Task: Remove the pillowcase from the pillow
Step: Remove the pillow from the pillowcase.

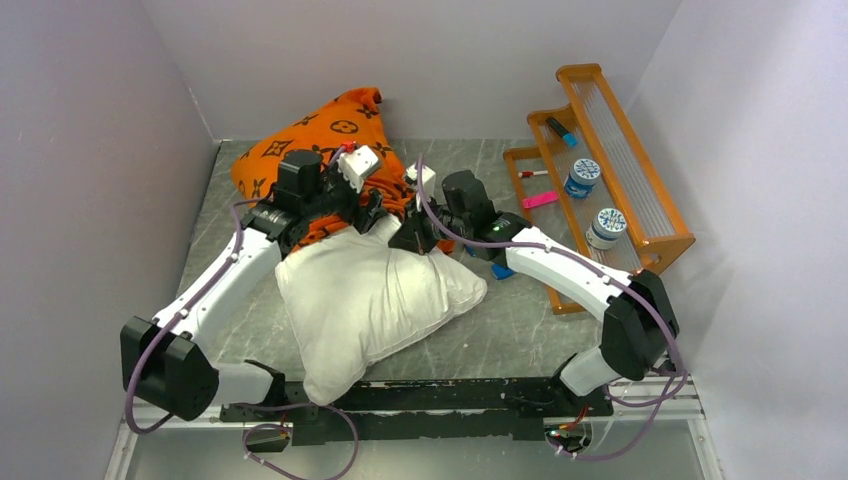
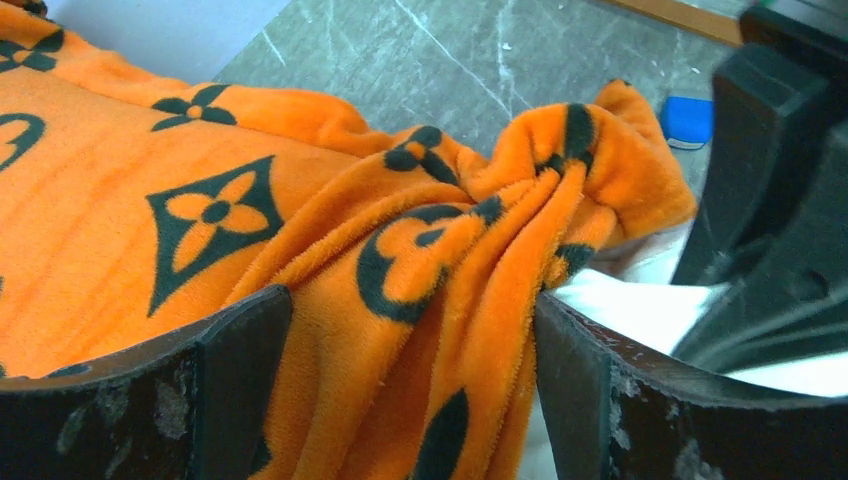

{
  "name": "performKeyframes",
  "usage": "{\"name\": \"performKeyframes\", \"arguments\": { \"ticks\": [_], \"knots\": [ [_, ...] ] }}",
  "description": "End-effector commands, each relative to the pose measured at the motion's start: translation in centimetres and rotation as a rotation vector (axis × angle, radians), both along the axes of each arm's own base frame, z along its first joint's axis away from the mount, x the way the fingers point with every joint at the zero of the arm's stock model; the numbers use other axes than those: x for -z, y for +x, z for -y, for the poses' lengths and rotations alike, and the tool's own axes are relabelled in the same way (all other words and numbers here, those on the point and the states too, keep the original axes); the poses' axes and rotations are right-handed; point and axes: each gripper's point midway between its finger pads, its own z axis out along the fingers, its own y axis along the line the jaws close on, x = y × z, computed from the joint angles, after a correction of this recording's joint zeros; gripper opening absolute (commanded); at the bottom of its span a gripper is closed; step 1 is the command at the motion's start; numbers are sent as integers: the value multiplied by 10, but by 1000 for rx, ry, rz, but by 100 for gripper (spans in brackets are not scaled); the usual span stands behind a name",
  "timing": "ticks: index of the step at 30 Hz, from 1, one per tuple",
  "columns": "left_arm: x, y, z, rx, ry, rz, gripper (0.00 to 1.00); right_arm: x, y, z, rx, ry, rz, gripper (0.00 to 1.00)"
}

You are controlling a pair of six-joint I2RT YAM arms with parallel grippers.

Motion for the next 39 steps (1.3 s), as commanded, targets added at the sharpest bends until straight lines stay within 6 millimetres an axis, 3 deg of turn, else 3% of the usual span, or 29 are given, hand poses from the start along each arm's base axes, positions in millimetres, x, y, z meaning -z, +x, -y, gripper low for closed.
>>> {"name": "performKeyframes", "arguments": {
  "ticks": [1, 5, 9, 11, 13, 17, 21, 31, 39],
  "knots": [
    [-22, 23, -9, -94, 29, 58, 89, -6, -44, -5, -135, -22, 17, 0],
    [-24, 46, -20, -206, 62, 46, 73, -4, -48, -1, -138, -44, 42, 0],
    [-11, 65, -33, -306, 121, 22, 50, -8, -50, 6, -120, -54, 67, 0],
    [0, 73, -39, -355, 145, 6, 47, -9, -50, 12, -104, -65, 81, 0],
    [2, 80, -44, -402, 153, 14, 36, -11, -51, 17, -94, -70, 95, 0],
    [-6, 101, -64, -546, 170, 59, 16, -15, -54, 27, -69, -71, 111, 0],
    [-20, 125, -80, -644, 185, 87, 6, -18, -58, 38, -38, -78, 127, 0],
    [-44, 181, -125, -844, 78, 104, 5, -29, -56, 79, 117, -128, 194, 0],
    [-19, 208, -143, -939, 64, 40, 5, -34, -40, 126, 337, -199, 255, 0]
  ]
}}
